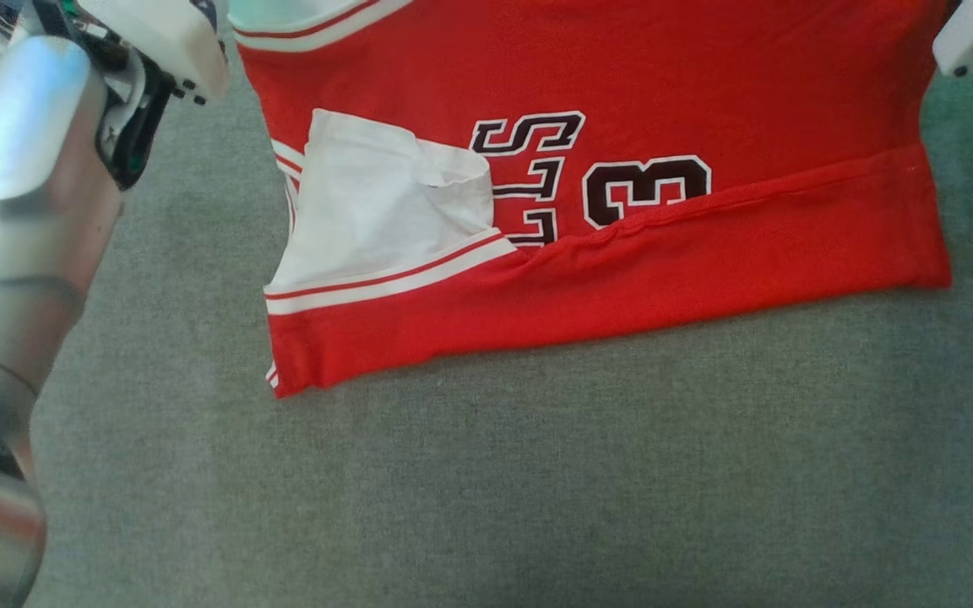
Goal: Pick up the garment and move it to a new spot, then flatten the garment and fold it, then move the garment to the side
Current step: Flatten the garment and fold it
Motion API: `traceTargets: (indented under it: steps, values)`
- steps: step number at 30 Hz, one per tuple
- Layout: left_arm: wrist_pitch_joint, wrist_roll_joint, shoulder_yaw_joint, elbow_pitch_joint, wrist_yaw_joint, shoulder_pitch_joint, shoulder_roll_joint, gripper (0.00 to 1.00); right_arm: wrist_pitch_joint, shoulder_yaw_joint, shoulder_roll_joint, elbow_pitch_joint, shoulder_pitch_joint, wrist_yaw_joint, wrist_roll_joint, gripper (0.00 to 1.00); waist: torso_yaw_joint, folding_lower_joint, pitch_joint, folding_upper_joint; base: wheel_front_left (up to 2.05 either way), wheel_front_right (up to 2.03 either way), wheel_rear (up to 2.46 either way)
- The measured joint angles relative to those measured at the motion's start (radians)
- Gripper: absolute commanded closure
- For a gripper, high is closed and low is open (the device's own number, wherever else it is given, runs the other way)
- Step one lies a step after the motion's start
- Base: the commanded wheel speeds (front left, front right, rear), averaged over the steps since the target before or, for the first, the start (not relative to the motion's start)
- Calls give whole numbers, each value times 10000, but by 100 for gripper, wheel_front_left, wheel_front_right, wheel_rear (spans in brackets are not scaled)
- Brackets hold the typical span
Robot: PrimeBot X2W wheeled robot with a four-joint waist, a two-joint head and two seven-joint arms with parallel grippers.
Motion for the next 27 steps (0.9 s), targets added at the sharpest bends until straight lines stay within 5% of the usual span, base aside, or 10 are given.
traceTargets:
  steps: [10, 27]
  values:
    - [65, -706, -1035, -805, -169, 1014, 184, 100, 144, 788, -190, -167, 1109, 0, 1235, 100, 154, -3, -789, 0, 0, 0, 0]
    - [2228, -3012, -3083, -4763, -169, 3536, 3043, 100, 1423, 2897, -1626, -1841, 3581, 0, 3331, 100, 159, -4, -2656, 1, 0, 0, 0]
